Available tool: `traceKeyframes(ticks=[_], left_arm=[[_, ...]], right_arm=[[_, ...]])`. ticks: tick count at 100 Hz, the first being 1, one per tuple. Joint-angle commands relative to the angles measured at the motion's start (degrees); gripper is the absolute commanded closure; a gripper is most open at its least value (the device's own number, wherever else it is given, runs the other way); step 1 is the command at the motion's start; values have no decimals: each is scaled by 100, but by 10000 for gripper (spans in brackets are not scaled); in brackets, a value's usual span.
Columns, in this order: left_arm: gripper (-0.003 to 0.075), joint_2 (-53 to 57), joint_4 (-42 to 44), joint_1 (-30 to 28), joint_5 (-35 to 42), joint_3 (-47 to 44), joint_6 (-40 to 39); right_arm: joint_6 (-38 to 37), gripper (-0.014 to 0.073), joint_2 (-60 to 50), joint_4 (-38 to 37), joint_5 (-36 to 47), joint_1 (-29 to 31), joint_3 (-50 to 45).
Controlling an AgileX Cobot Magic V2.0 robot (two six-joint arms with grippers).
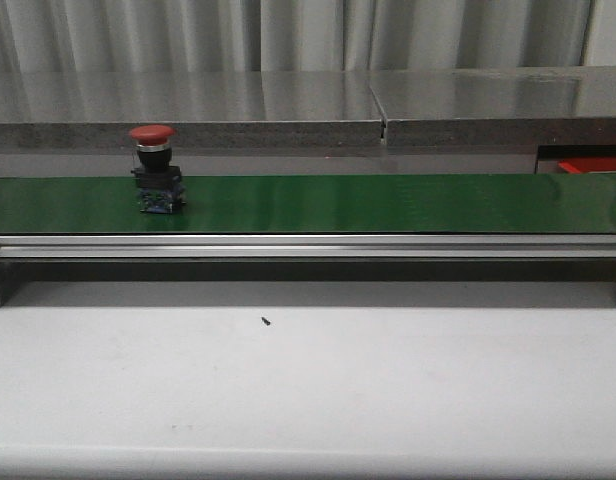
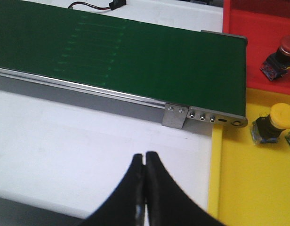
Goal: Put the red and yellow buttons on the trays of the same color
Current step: 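Move the left gripper back and grasp a yellow push-button, then set the yellow button on the conveyor belt and release it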
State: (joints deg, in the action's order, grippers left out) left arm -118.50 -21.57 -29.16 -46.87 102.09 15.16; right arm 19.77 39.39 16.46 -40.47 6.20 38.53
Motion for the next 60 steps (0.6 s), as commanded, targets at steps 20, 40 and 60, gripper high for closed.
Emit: traceKeyframes(ticks=[20,40,60], left_arm=[[739,1354,-384,705,134,-486,4],[739,1532,-384,1334,284,-978,26],[739,1532,-384,1749,631,-1356,26]], right_arm=[[41,710,-24,51,324,-13,162],[41,710,-24,51,324,-13,162],[41,710,-24,51,324,-13,162]])
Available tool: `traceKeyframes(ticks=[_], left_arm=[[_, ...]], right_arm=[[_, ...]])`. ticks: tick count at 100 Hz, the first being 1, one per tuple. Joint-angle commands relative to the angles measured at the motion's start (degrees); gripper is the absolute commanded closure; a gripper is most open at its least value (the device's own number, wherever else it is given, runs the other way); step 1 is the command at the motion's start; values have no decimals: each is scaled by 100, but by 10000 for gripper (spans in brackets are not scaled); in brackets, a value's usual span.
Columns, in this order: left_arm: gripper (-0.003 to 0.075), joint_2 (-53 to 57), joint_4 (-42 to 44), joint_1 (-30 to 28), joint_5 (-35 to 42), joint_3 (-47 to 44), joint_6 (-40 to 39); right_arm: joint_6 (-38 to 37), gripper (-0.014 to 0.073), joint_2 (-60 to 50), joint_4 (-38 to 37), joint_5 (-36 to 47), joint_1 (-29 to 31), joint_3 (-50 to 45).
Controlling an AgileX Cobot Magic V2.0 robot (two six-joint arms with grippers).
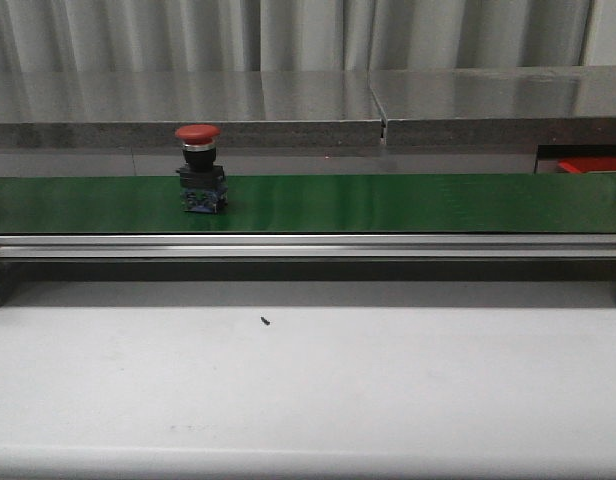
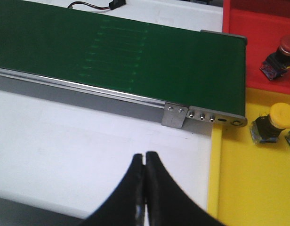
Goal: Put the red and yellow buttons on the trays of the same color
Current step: 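Set the yellow button on the conveyor belt and release it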
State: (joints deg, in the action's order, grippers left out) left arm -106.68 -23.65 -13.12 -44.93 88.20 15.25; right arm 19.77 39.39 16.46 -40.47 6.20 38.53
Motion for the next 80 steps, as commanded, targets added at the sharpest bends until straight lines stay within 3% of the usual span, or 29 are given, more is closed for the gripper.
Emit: traceKeyframes(ticks=[1,37,47,61,80], left_arm=[[739,350,-175,145,438,15,16],[735,350,-161,275,488,-172,16],[700,350,-138,275,488,-172,16],[570,350,-138,275,465,-172,16],[325,350,-115,275,399,-172,16]], right_arm=[[41,710,-24,51,324,-13,162],[41,710,-24,51,324,-13,162],[41,710,-24,51,324,-13,162],[41,710,-24,51,324,-13,162],[41,710,-24,51,324,-13,162]])
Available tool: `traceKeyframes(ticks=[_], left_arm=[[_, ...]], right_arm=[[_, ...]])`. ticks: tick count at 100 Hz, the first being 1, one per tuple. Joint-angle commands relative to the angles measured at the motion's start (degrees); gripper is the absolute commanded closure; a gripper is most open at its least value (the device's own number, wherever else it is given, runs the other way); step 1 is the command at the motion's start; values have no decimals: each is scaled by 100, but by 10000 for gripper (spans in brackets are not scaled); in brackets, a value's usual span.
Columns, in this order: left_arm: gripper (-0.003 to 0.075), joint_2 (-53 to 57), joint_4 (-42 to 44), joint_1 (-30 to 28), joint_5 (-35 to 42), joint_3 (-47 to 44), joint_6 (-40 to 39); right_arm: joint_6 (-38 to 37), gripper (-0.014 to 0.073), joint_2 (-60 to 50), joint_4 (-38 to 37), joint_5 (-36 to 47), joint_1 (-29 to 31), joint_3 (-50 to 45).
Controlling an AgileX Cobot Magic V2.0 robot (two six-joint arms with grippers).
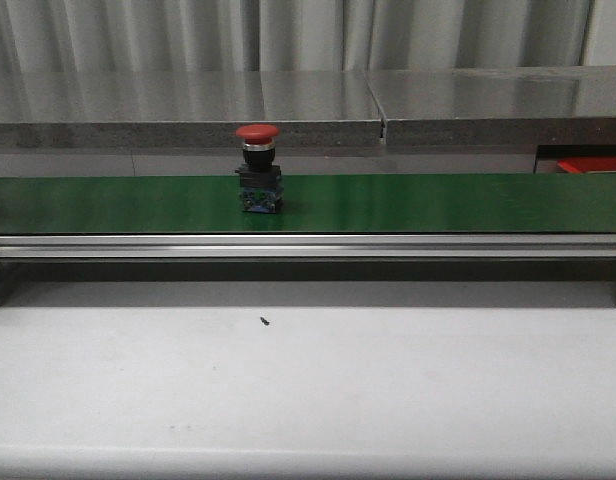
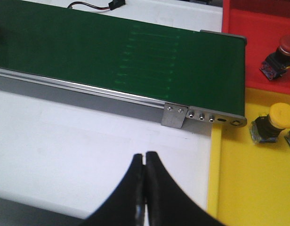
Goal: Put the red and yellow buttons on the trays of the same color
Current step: 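Set the yellow button on the conveyor belt and release it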
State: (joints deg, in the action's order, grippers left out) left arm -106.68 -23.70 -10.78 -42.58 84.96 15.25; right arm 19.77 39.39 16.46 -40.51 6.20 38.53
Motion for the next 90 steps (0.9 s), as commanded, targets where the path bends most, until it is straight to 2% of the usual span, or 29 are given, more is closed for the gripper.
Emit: traceKeyframes(ticks=[1,12,42,70,90], left_arm=[[318,350,-110,41,164,151,16],[243,350,-110,41,109,151,16],[128,365,-200,113,87,259,28],[127,711,-232,185,94,622,41],[131,1332,-253,392,96,584,555]], right_arm=[[41,710,-24,51,328,-13,162],[41,710,-24,51,328,-13,162],[41,710,-24,51,328,-13,162],[41,710,-24,51,328,-13,162],[41,710,-24,51,328,-13,162]])
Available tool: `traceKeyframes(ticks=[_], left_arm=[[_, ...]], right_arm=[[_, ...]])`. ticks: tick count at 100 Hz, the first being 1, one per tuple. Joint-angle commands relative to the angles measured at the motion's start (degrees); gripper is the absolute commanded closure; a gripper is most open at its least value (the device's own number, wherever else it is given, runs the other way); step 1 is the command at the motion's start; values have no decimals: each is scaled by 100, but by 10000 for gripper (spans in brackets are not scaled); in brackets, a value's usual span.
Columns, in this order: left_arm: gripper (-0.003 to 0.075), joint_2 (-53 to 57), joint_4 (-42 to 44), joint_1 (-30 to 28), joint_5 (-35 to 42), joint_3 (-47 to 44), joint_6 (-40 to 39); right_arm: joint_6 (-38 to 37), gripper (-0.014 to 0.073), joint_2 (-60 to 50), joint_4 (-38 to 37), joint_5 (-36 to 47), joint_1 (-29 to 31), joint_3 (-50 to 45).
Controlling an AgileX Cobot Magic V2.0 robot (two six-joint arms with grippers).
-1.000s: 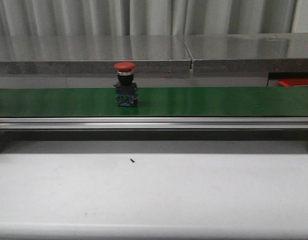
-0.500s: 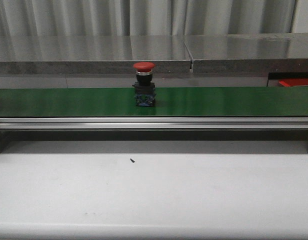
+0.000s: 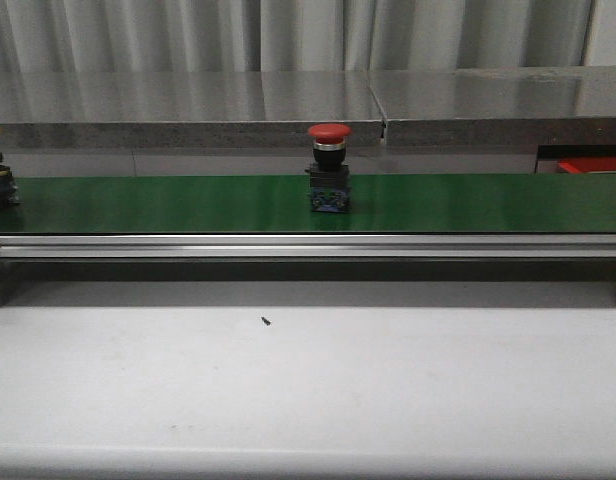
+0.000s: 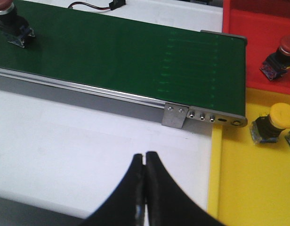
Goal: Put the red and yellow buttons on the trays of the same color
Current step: 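Set the yellow button on the conveyor belt and release it, then lower the right gripper onto the red button at the belt's end and grasp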
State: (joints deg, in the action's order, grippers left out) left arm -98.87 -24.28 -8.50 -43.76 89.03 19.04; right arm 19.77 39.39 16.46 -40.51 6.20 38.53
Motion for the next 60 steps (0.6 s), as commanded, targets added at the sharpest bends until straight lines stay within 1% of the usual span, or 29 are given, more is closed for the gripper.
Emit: traceKeyframes(ticks=[1,12,19,42,52,60], left_arm=[[131,576,-195,174,214,162,178],[131,1028,-195,370,324,-78,229],[131,1377,-195,529,514,-394,241],[137,2759,-195,950,1471,-1984,254],[181,3393,-229,1017,1789,-2778,254],[256,3919,-311,1017,1976,-3328,254]], right_arm=[[41,710,-24,51,328,-13,162],[41,710,-24,51,328,-13,162],[41,710,-24,51,328,-13,162],[41,710,-24,51,334,-13,162],[41,710,-24,51,356,-13,162],[41,710,-24,56,432,-13,162]])
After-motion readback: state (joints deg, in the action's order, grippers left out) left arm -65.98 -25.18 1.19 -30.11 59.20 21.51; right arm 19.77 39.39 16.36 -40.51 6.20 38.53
